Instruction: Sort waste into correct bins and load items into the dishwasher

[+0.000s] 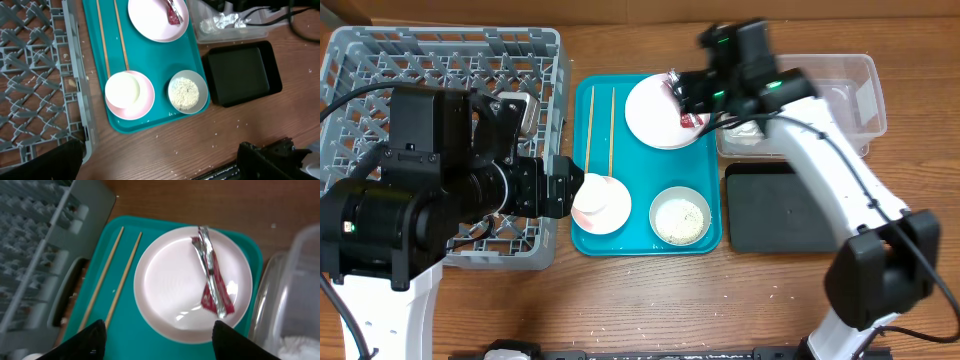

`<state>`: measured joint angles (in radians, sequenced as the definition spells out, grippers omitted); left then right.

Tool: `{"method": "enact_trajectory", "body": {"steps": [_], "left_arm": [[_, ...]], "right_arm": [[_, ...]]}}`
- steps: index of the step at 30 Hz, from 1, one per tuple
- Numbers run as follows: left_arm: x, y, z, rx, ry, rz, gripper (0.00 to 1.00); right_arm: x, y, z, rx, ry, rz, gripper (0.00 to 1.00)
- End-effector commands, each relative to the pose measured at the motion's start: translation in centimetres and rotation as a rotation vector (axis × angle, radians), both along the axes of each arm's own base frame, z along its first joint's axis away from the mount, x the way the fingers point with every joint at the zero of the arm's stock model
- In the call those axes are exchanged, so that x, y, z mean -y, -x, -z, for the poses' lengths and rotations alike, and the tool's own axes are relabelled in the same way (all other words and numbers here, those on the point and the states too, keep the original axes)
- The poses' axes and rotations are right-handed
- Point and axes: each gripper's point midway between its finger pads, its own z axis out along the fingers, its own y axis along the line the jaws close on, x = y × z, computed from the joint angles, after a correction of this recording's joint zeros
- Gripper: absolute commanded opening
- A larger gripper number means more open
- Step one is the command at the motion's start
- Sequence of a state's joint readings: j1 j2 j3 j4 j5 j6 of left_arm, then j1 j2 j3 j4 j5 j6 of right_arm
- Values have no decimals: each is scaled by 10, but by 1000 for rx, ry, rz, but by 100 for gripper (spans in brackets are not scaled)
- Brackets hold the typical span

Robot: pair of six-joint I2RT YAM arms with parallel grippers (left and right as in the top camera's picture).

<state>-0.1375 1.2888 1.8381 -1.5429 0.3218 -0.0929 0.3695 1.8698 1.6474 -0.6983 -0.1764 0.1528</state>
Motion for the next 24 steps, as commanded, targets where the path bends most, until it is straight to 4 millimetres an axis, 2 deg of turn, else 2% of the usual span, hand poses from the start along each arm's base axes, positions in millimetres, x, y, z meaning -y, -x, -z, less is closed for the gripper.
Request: {"method": "enact_trajectory", "body": {"steps": [1, 5, 8, 10, 13, 15, 17, 18, 20, 21, 22, 24], "left_arm": [[2, 8, -4, 16, -2, 42, 100], [1, 17, -13, 56, 5, 42, 100], [0, 28, -22, 98, 10, 43, 100], [-1, 36, -28, 126, 16, 44, 100], [-2, 44, -34, 157, 21, 46, 100], [-2, 50, -38, 179, 24, 46, 100], [-3, 54, -40, 192, 26, 46, 100], [-3, 56, -41, 195, 26, 45, 100], [-4, 59, -41, 194, 26, 45, 100], [-4, 59, -41, 193, 26, 45, 100], [-3, 58, -40, 186, 33, 39, 100], [-2, 58, -39, 165, 48, 27, 100]], "right_arm": [[8, -24, 29, 100, 266, 89, 80], [-5, -38, 70, 85, 282, 56, 79], [-6, -45, 104, 57, 298, 55, 76], [-7, -49, 121, 46, 303, 55, 75], [-7, -51, 136, 33, 309, 54, 72], [-7, -48, 151, 5, 321, 47, 54], [-9, -43, 155, -19, 314, 32, 27], [-10, -42, 155, -25, 306, 24, 20], [-15, -40, 138, -22, 278, 9, 6], [-15, -41, 125, -8, 269, 15, 4], [-18, -40, 92, 25, 233, 11, 4], [-24, -36, 47, 67, 162, 1, 4]]}}
